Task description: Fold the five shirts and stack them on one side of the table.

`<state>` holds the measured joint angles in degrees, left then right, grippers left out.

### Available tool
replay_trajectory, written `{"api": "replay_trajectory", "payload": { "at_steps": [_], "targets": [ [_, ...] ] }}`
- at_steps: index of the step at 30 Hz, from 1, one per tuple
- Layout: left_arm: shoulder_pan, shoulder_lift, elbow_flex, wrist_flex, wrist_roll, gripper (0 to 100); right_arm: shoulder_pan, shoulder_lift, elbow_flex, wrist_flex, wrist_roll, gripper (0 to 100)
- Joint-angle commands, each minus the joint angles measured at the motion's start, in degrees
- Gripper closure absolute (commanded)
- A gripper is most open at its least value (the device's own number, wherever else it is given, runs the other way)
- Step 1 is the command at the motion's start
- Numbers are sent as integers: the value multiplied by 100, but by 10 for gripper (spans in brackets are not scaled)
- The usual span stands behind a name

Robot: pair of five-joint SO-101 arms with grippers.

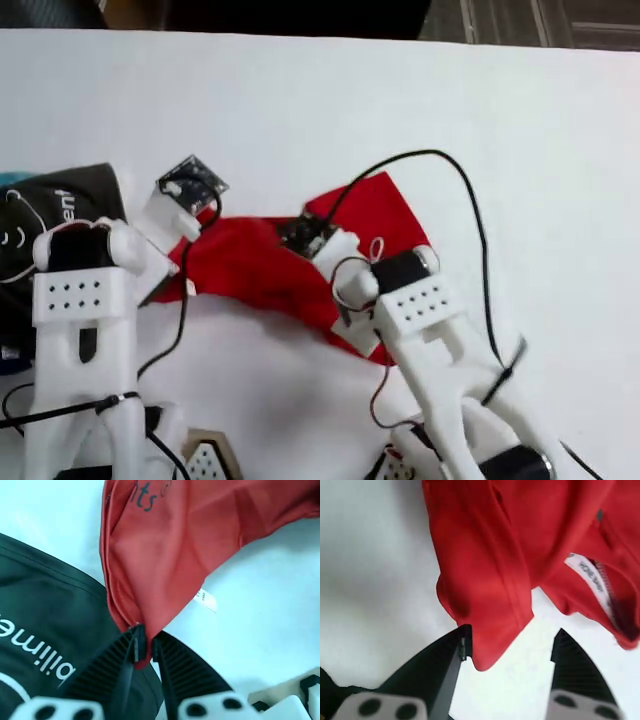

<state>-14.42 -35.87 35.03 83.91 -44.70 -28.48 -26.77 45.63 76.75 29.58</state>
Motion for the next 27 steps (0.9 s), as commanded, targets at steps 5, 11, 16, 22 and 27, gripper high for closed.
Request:
{"api": "replay_trajectory", "payload": {
  "at_steps": [5,11,16,22,27],
  "targets": [
    [35,-149,13,-105,299,976,-40,1587,-457,-629,-35,737],
    [-158,-141,-22,-114,290,976,435,2079,-1275,-330,-44,982],
    [-360,-114,13,-290,290,976,1218,1789,-2418,171,9,978],
    [-360,-114,4,-484,343,976,1851,2158,-3974,699,255,978],
    [-334,-114,-101,-730,791,976,2062,2730,-5547,884,211,978]
  ]
}}
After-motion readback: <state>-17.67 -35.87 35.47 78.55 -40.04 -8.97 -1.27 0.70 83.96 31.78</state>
